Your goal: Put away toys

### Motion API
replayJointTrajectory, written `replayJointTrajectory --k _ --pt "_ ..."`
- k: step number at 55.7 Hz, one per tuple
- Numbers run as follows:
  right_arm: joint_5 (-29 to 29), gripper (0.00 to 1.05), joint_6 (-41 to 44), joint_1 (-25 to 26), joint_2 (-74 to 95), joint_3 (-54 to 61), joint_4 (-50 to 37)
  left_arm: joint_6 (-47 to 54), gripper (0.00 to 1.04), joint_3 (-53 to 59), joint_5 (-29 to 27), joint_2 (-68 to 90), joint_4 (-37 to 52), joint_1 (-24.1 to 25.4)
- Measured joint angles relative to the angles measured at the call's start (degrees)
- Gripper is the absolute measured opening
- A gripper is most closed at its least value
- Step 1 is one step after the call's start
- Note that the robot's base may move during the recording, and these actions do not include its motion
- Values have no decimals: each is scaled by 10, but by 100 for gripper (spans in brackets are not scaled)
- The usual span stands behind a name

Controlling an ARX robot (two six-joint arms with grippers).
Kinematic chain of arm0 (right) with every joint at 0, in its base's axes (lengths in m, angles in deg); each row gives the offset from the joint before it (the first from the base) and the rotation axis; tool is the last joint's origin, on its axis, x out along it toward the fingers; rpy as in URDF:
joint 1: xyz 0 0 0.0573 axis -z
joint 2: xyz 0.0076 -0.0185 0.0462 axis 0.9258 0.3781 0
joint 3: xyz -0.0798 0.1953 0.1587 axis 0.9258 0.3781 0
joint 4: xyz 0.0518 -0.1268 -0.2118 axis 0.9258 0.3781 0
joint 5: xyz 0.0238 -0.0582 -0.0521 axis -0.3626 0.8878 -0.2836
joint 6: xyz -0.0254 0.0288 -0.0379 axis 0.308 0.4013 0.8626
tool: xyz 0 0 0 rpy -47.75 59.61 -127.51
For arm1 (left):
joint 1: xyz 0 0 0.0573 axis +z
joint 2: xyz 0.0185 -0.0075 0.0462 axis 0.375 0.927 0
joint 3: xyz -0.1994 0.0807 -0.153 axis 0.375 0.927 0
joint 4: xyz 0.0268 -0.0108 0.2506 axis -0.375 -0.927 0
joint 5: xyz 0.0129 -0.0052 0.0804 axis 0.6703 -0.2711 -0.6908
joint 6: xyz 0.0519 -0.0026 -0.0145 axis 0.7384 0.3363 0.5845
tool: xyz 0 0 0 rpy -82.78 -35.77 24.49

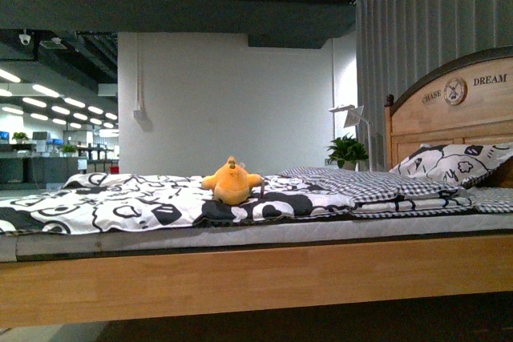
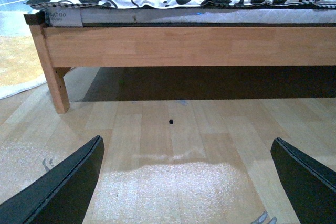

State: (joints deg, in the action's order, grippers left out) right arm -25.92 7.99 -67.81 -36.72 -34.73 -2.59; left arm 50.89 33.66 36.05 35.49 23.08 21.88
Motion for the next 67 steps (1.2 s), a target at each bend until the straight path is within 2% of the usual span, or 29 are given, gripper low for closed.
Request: replayJointTrajectory --k 67 --pt "0 98 0 0 0 0 0 0 98 0 0 0 0 0"
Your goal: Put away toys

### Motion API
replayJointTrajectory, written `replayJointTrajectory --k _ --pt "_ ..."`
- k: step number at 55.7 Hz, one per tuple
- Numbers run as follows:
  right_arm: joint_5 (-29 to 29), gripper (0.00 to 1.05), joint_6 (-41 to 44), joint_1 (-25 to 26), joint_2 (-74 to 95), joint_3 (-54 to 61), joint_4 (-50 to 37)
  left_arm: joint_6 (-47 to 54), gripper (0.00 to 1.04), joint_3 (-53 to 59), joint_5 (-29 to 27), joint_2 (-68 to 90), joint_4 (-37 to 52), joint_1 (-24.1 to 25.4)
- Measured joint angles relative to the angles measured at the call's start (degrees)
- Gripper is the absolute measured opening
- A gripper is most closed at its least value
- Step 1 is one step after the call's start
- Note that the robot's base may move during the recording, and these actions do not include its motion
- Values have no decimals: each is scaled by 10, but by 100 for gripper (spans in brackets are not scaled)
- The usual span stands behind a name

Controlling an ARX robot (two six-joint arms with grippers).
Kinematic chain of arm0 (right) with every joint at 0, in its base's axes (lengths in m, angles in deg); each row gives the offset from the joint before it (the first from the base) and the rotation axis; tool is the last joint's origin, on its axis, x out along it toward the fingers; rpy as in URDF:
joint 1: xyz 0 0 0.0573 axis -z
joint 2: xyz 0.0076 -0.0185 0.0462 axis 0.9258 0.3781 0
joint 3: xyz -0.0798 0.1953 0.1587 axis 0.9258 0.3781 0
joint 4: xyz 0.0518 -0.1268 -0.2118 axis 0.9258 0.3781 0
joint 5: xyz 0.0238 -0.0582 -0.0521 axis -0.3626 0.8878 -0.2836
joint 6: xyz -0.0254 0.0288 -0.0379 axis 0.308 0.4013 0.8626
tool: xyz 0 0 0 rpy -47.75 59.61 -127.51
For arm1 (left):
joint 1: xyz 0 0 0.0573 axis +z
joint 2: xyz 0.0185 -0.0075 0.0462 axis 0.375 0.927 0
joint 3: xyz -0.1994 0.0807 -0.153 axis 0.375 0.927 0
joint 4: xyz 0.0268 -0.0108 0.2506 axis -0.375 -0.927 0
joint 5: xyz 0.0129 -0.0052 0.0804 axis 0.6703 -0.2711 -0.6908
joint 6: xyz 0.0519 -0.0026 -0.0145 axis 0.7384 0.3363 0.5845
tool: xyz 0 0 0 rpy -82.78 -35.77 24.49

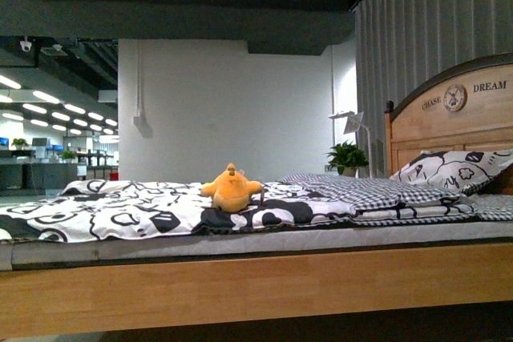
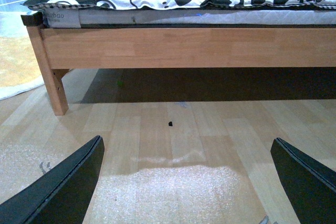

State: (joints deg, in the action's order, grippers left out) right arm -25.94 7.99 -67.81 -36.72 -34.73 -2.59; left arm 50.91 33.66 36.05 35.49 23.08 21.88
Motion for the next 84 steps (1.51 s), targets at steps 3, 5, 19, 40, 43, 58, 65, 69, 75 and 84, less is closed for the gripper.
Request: replayJointTrajectory --k 3,5,19,40,43,58,65,69,75,84 --pt "0 98 0 0 0 0 0 0 98 0 0 0 0 0" --pt "0 98 0 0 0 0 0 0 98 0 0 0 0 0" --pt "0 98 0 0 0 0 0 0 98 0 0 0 0 0" --pt "0 98 0 0 0 0 0 0 98 0 0 0 0 0" --pt "0 98 0 0 0 0 0 0 98 0 0 0 0 0" --pt "0 98 0 0 0 0 0 0 98 0 0 0 0 0" --pt "0 98 0 0 0 0 0 0 98 0 0 0 0 0" --pt "0 98 0 0 0 0 0 0 98 0 0 0 0 0" --pt "0 98 0 0 0 0 0 0 98 0 0 0 0 0" --pt "0 98 0 0 0 0 0 0 98 0 0 0 0 0"
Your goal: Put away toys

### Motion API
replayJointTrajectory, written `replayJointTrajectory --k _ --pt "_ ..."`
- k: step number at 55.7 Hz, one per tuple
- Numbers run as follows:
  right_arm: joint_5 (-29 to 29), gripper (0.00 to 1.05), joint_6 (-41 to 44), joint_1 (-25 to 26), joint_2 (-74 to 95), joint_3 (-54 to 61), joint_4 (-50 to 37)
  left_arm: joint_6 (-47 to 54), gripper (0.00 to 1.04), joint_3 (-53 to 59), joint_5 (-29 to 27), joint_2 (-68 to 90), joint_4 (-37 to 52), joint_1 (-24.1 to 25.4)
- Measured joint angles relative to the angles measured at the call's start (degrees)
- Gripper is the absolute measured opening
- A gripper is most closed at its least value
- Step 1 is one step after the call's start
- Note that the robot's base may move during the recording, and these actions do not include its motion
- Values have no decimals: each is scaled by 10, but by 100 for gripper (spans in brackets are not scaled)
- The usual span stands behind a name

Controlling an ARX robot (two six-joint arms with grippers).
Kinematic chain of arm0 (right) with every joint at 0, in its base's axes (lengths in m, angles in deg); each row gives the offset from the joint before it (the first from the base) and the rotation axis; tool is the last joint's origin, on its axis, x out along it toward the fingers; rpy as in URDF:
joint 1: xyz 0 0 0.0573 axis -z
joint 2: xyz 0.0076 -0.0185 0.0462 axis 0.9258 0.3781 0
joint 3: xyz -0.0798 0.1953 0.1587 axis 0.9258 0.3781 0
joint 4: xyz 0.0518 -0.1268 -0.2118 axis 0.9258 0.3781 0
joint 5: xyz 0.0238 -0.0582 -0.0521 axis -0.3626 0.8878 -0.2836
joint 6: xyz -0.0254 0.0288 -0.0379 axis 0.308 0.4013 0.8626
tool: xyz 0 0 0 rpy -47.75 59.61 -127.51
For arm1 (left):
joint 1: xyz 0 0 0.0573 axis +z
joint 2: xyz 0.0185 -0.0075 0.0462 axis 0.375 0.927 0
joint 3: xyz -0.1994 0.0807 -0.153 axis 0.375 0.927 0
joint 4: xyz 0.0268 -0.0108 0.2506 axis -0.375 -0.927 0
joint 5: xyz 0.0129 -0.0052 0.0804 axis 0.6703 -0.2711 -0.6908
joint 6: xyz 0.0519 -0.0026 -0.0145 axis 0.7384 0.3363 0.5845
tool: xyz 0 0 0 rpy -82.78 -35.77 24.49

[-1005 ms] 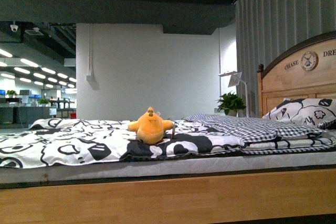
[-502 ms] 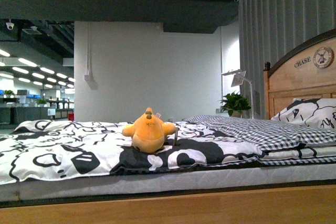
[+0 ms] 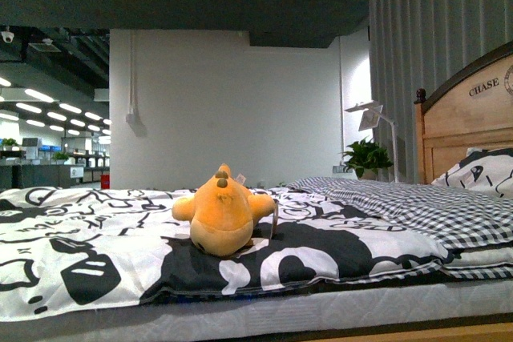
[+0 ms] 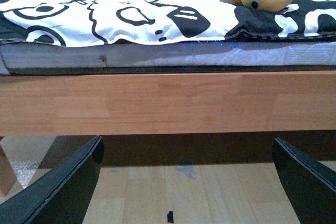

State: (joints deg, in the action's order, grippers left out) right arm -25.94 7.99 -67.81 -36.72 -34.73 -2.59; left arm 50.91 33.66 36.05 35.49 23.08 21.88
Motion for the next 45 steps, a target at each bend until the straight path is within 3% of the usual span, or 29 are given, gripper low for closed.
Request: replayJointTrajectory --k 45 --pt "0 98 0 0 0 0 0 0 98 0 0 0 0 0"
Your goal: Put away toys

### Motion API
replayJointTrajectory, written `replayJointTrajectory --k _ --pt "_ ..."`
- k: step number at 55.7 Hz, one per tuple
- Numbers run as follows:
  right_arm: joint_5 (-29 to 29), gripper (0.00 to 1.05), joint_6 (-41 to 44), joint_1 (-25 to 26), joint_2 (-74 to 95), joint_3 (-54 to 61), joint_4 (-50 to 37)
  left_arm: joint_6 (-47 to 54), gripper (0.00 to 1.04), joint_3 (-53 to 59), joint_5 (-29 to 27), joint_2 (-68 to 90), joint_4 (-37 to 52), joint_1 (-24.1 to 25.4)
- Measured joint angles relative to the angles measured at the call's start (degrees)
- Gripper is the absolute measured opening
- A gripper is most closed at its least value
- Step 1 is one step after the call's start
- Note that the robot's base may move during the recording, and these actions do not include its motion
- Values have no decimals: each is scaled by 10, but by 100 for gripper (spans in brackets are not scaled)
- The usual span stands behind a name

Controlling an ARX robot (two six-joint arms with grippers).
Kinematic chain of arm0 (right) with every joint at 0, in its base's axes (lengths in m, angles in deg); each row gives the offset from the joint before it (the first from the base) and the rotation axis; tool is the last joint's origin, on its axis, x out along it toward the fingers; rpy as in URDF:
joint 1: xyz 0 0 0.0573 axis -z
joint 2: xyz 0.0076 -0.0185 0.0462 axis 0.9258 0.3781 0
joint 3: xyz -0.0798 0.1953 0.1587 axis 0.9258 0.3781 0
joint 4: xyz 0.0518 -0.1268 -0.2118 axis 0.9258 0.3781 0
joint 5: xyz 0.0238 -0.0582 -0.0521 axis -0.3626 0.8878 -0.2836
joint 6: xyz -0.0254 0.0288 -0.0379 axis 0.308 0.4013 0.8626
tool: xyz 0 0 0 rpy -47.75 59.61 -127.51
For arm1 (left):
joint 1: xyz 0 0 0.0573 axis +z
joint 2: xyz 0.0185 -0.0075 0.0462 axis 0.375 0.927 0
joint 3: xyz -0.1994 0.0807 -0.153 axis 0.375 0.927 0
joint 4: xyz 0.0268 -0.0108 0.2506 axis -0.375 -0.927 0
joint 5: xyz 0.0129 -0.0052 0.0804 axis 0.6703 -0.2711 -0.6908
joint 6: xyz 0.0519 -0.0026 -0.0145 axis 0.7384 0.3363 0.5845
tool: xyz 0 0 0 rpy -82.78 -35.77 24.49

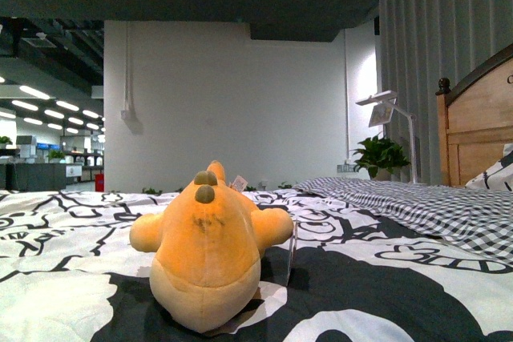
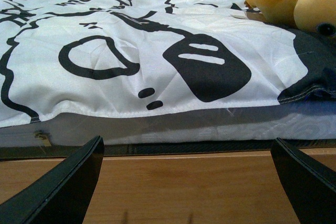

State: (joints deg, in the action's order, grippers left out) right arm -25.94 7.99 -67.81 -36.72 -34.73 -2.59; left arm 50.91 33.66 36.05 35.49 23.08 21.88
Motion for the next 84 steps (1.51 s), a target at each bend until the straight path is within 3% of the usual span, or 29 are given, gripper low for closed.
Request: replayJointTrajectory --k 64,66,72,84 --pt "-2 98 0 0 0 0 0 0 98 0 -2 0 0 0" --pt "8 98 -2 -2 1 0 2 0 98 0 -2 0 0 0" --pt "126 98 -28 -38 27 -1 4 0 98 0 -2 0 0 0" --pt "173 98 -37 -92 138 -13 -107 0 98 0 -1 0 0 0"
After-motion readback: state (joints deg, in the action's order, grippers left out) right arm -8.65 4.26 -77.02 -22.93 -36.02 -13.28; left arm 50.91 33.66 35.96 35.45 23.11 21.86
